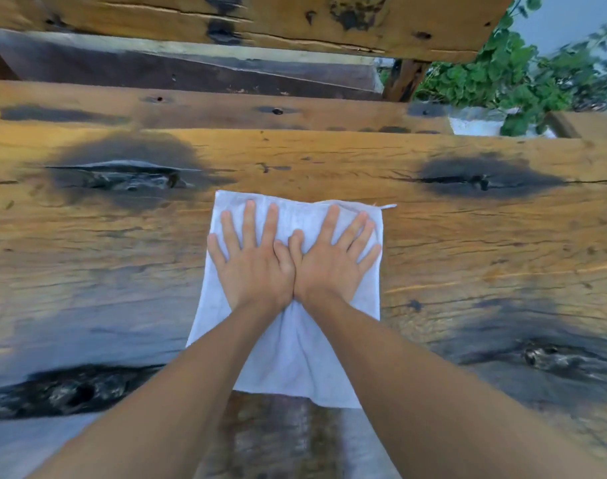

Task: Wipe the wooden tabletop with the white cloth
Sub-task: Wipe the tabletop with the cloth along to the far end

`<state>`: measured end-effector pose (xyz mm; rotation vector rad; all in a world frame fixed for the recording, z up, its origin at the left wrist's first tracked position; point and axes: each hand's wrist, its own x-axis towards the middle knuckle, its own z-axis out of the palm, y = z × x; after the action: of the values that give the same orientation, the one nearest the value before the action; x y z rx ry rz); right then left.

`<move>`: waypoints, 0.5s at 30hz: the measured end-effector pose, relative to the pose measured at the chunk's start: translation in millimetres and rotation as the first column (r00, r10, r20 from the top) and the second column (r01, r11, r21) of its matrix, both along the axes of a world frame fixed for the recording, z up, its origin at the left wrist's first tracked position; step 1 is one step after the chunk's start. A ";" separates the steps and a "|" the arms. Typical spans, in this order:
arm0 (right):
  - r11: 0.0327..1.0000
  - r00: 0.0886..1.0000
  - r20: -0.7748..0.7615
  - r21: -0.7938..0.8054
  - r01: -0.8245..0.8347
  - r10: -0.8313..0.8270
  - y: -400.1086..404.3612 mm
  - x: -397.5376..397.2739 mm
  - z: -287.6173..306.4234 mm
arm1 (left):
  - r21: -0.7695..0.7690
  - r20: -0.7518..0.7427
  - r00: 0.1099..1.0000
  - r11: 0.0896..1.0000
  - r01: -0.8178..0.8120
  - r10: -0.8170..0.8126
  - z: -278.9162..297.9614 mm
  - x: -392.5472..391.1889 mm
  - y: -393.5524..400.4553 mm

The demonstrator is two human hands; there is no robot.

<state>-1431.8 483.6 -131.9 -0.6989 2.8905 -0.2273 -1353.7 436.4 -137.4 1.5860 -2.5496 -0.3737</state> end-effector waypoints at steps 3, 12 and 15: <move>1.000 1.000 -0.007 -0.012 -0.006 0.006 -46.8 -41.7 1.3 | -0.020 -0.010 1.000 1.000 0.002 -0.003 1.6 -43.4 -48.1; 0.998 0.998 -0.019 -0.036 -0.055 0.055 -141.4 -130.6 5.6 | -0.015 0.026 1.000 1.000 -0.009 0.009 14.4 -132.7 -140.7; 0.996 0.996 -0.023 -0.014 -0.086 0.085 -157.2 -147.6 6.0 | -0.015 0.033 0.999 1.000 -0.011 0.011 15.2 -148.5 -157.9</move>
<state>-1579.4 326.4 -126.0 -0.8310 2.8746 -0.2317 -1502.2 278.5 -122.2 1.6132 -2.5604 -0.3290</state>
